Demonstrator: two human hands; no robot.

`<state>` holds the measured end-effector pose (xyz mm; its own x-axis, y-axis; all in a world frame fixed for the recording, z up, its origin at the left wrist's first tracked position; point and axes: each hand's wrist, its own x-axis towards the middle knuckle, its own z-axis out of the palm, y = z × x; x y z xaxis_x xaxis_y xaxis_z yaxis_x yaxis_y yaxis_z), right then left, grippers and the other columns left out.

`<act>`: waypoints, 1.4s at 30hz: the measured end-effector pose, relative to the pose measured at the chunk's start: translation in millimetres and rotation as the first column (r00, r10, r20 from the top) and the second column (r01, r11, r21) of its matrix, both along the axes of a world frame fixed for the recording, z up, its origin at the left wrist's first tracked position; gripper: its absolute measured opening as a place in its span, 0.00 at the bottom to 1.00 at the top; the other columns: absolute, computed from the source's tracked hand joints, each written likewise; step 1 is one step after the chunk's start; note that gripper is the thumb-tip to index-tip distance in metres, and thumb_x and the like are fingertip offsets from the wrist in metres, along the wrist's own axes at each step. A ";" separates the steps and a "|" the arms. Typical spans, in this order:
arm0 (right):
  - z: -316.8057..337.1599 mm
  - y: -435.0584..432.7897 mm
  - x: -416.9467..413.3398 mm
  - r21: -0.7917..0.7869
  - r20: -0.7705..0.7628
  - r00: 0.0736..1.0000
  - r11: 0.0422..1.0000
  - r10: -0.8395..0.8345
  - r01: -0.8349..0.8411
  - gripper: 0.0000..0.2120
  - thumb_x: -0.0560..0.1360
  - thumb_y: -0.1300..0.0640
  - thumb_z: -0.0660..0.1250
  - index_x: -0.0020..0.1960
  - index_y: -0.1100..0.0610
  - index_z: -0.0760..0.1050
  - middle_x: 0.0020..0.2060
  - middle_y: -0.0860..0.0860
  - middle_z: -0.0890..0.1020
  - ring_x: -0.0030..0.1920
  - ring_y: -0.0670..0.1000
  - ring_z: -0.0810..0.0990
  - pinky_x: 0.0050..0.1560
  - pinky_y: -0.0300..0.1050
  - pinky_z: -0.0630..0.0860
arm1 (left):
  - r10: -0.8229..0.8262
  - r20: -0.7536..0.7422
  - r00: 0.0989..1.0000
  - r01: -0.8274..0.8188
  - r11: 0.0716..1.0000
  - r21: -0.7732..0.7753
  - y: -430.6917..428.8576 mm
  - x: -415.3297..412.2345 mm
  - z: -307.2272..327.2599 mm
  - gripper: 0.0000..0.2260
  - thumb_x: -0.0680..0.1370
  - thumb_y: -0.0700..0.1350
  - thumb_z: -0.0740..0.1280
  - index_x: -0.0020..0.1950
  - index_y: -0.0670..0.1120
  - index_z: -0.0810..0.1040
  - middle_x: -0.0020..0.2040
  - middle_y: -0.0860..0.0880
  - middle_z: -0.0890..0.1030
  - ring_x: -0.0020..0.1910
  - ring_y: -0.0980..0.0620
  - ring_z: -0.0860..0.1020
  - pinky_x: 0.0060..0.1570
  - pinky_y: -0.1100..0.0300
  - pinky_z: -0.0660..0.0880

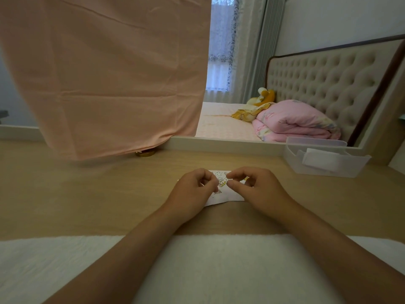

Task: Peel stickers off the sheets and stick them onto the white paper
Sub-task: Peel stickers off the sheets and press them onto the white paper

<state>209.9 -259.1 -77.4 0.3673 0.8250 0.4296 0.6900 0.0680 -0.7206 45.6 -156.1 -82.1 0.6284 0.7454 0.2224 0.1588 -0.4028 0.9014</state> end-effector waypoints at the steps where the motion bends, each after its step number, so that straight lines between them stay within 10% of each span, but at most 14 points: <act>1: 1.7 -0.1 -0.5 -0.001 -0.028 0.999 1.000 0.017 -0.017 0.05 0.75 0.54 0.74 0.46 0.44 0.83 0.41 0.39 0.84 0.30 0.42 0.72 0.38 0.37 0.73 | 0.001 -0.005 1.000 -0.001 1.000 0.015 -0.2 0.1 -0.7 0.06 0.79 0.47 0.67 0.43 0.50 0.81 0.39 0.58 0.84 0.39 0.57 0.78 0.50 0.51 0.77; 18: 22.2 -1.7 25.6 0.005 0.050 0.998 0.999 -0.046 0.045 0.05 0.74 0.57 0.74 0.40 0.49 0.84 0.36 0.44 0.84 0.31 0.37 0.76 0.36 0.30 0.69 | -0.018 -0.045 0.999 0.026 0.980 0.198 2.2 32.9 29.6 0.06 0.80 0.49 0.66 0.47 0.53 0.82 0.40 0.58 0.84 0.38 0.57 0.81 0.36 0.58 0.76; 22: 27.9 2.0 51.9 -0.073 -0.068 0.980 0.981 -0.185 0.180 0.06 0.75 0.56 0.74 0.39 0.52 0.83 0.32 0.46 0.82 0.27 0.38 0.75 0.36 0.38 0.74 | -0.010 -0.102 0.995 0.020 0.995 0.099 18.4 56.4 34.3 0.08 0.82 0.46 0.64 0.58 0.50 0.80 0.46 0.55 0.84 0.43 0.50 0.82 0.41 0.60 0.77; 28: 23.0 16.9 69.4 -0.355 -0.205 0.958 0.928 -0.199 0.117 0.08 0.75 0.54 0.74 0.41 0.58 0.82 0.33 0.51 0.77 0.28 0.47 0.70 0.26 0.35 0.66 | 0.018 -0.398 0.917 0.191 0.857 0.478 48.7 66.7 0.8 0.13 0.80 0.39 0.63 0.60 0.51 0.81 0.60 0.53 0.79 0.61 0.53 0.73 0.58 0.62 0.69; 42: 1.1 47.5 78.5 -0.542 -0.022 0.949 0.801 -0.315 0.254 0.15 0.70 0.52 0.77 0.44 0.66 0.83 0.33 0.53 0.78 0.36 0.51 0.74 0.39 0.43 0.70 | -0.040 -0.392 0.919 0.277 0.774 0.570 60.0 73.8 -27.6 0.13 0.78 0.51 0.67 0.62 0.53 0.80 0.60 0.54 0.77 0.60 0.53 0.70 0.63 0.53 0.70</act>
